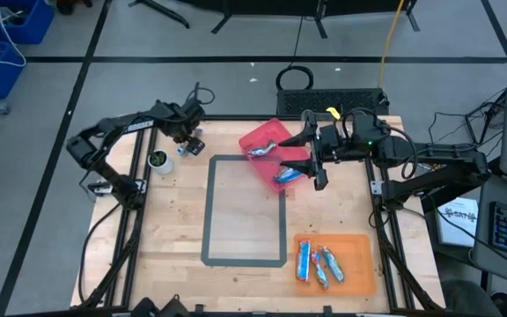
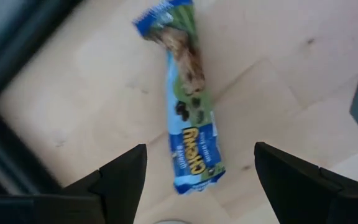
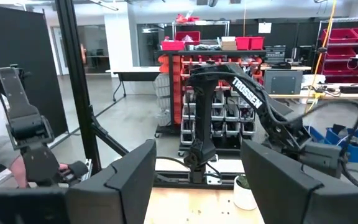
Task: Pick and place Granola Bars by type
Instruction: Put the blue granola bar into the pink bin
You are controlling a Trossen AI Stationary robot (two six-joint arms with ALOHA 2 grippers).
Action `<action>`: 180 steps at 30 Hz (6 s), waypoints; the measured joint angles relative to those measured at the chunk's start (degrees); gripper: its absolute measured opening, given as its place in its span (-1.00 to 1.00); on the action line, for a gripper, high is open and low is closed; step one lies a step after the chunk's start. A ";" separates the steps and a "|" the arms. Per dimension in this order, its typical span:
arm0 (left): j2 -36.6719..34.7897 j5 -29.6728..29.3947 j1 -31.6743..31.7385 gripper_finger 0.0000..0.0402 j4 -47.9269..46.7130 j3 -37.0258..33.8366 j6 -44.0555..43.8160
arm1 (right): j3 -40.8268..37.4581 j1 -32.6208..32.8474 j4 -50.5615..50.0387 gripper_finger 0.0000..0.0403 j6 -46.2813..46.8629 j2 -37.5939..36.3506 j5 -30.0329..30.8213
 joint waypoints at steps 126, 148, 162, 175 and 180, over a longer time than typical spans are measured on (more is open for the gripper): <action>-18.04 13.67 -34.84 -0.93 55.78 7.82 12.60 | 22.23 -9.01 -3.59 0.80 9.02 20.60 1.70; -14.78 15.72 -34.93 -0.93 55.08 11.28 12.46 | 22.21 -9.01 -3.40 -0.11 7.90 20.85 1.55; -14.78 15.70 -34.93 -0.89 55.13 11.23 11.56 | 22.18 -9.01 -3.16 -0.89 6.44 20.85 -1.46; -17.02 14.80 -33.95 -0.60 53.20 11.10 9.84 | 22.10 -9.06 -3.18 -0.92 3.67 19.86 -1.47; -19.19 14.61 -32.63 -0.37 50.44 11.14 9.11 | 22.10 -9.64 -3.77 -0.92 2.38 18.86 -1.51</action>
